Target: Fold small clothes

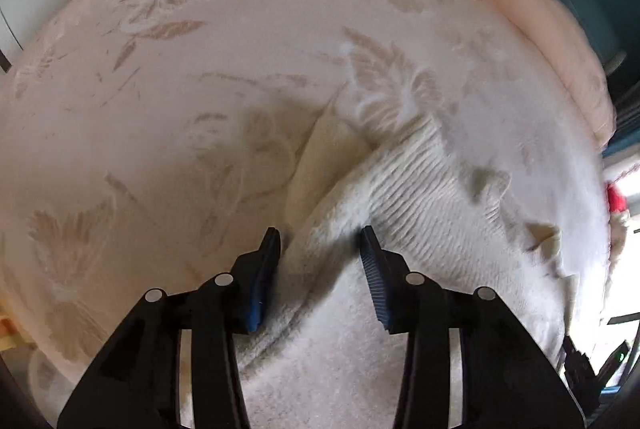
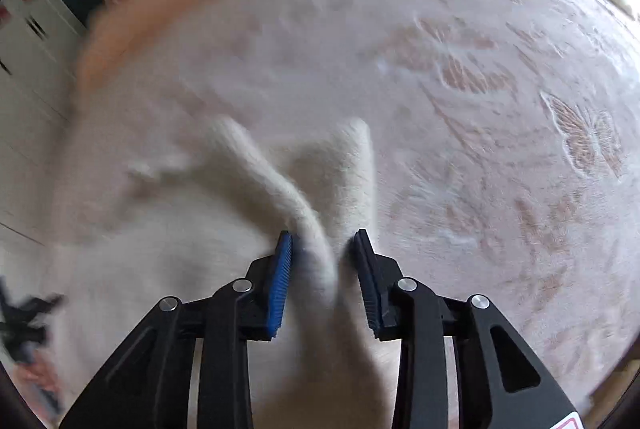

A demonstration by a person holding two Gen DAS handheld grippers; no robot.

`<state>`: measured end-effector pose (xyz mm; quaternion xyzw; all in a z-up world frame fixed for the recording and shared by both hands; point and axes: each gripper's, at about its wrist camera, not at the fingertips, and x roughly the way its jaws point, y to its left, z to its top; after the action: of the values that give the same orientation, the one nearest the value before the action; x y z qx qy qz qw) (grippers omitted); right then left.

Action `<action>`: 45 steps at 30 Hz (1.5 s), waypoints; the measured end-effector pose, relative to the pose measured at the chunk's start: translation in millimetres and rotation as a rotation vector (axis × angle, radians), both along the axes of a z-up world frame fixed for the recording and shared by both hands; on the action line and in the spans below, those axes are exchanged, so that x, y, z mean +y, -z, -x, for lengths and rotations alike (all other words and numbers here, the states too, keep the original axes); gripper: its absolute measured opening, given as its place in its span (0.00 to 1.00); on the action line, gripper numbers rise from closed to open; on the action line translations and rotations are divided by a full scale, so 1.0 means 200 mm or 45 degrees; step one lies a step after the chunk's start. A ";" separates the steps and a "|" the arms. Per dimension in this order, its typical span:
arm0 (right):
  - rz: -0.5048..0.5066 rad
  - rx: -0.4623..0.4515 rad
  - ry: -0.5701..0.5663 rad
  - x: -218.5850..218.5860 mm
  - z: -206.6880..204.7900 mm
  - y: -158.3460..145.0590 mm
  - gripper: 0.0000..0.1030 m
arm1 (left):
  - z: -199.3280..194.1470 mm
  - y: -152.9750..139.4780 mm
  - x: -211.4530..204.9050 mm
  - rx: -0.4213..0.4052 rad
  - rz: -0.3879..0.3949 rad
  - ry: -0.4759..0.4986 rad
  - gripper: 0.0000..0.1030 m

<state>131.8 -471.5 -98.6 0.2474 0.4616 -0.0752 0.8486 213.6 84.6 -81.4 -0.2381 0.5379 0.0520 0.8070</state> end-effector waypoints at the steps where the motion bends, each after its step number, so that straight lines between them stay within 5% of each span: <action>1: 0.000 -0.051 -0.016 0.01 0.02 -0.04 0.44 | 0.01 -0.03 0.00 -0.048 0.027 0.000 0.46; 3: 0.047 -0.083 -0.081 0.06 -0.01 -0.09 0.63 | 0.02 -0.11 -0.04 -0.136 0.004 0.032 0.65; 6: 0.078 -0.032 -0.161 0.14 -0.13 -0.03 0.62 | -0.07 -0.09 -0.17 -0.123 -0.092 0.162 0.65; 7: 0.090 0.021 -0.172 0.16 -0.19 0.03 0.59 | -0.10 -0.05 -0.19 -0.087 -0.114 0.194 0.58; 9: 0.075 0.104 -0.188 0.20 -0.24 0.11 0.05 | -0.16 0.02 -0.22 0.003 -0.158 0.230 0.20; 11: 0.040 0.055 -0.170 0.19 -0.25 0.07 0.04 | -0.17 -0.01 -0.21 -0.022 -0.119 0.217 0.10; 14: 0.016 -0.124 -0.151 0.19 -0.19 -0.15 0.03 | -0.21 -0.16 -0.19 -0.142 -0.101 0.223 0.10; 17: 0.017 -0.196 -0.082 0.11 -0.21 -0.23 0.04 | -0.29 -0.18 -0.20 -0.143 -0.134 0.215 0.11; 21: 0.171 0.196 -0.091 0.08 -0.38 0.11 0.05 | -0.40 0.07 -0.24 0.097 -0.262 0.236 0.28; 22: 0.174 0.196 -0.089 0.07 -0.36 0.13 0.05 | -0.37 0.04 -0.22 0.055 -0.229 0.222 0.28; 26: 0.092 -0.074 -0.066 0.13 -0.10 -0.13 0.13 | -0.11 -0.16 -0.12 -0.114 -0.170 0.161 0.66; 29: 0.072 -0.172 -0.150 0.27 0.15 -0.22 0.13 | 0.21 -0.23 -0.01 -0.175 -0.126 0.091 0.81; 35: 0.181 0.081 -0.281 0.49 0.29 0.12 0.08 | 0.57 0.04 0.07 0.022 -0.012 -0.037 0.81; 38: 0.035 0.006 -0.189 0.47 0.35 -0.02 0.16 | 0.64 0.05 0.05 0.017 -0.007 -0.033 0.81; 41: -0.034 -0.075 -0.253 0.57 0.34 -0.13 0.16 | 0.63 0.03 0.01 0.002 -0.017 -0.005 0.81; 45: -0.027 0.084 -0.357 0.77 0.21 0.05 0.16 | 0.59 0.08 0.02 0.008 0.077 -0.100 0.91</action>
<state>89.5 -317.5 -109.3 0.1866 0.5200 0.0409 0.8325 95.9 88.4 -97.8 -0.2834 0.5318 0.0681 0.7951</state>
